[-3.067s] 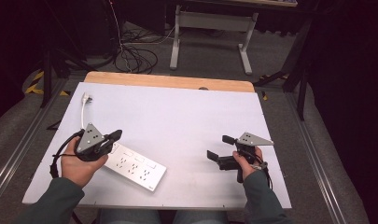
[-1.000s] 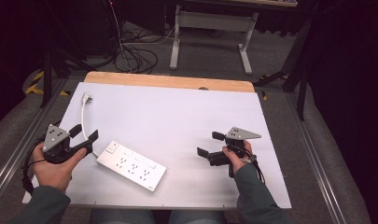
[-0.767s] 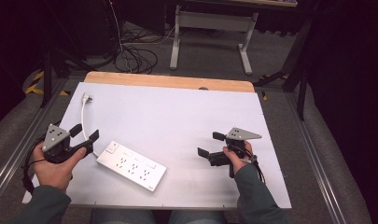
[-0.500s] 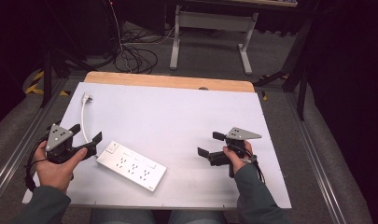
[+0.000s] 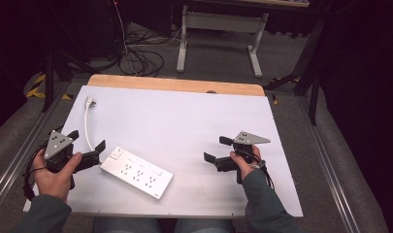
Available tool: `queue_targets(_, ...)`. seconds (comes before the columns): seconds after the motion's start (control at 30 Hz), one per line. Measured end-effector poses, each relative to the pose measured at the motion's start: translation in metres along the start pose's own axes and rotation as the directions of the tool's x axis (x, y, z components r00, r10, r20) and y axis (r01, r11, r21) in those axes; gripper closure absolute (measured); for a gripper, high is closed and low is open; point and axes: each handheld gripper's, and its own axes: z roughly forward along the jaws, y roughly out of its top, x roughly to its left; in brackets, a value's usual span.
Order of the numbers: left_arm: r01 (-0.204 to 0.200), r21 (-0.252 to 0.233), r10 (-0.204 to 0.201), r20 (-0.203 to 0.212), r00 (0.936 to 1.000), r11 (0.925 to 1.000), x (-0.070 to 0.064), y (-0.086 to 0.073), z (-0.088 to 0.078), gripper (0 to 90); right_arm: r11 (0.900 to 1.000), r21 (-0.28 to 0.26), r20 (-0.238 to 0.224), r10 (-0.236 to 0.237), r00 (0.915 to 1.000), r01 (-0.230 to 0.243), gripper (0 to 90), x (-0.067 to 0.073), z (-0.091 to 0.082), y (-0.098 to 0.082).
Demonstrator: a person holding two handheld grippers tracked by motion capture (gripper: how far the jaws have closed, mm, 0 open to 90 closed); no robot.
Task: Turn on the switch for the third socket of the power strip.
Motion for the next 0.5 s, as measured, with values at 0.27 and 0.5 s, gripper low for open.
queue_targets(0.27,-0.002,0.002,0.002,-0.008,1.0000,1.0000,-0.0003,-0.0003,0.0007,6.9,1.000,0.001,0.003,0.001,1.0000,-0.001,2.2,0.0001,-0.0004,0.0001)
queue_targets(0.5,0.001,0.016,0.000,-0.021,0.9998,0.9999,0.0006,-0.0011,0.0020,6.8,1.000,0.001,0.006,0.003,1.0000,-0.003,2.2,0.0000,-0.0008,0.0001)
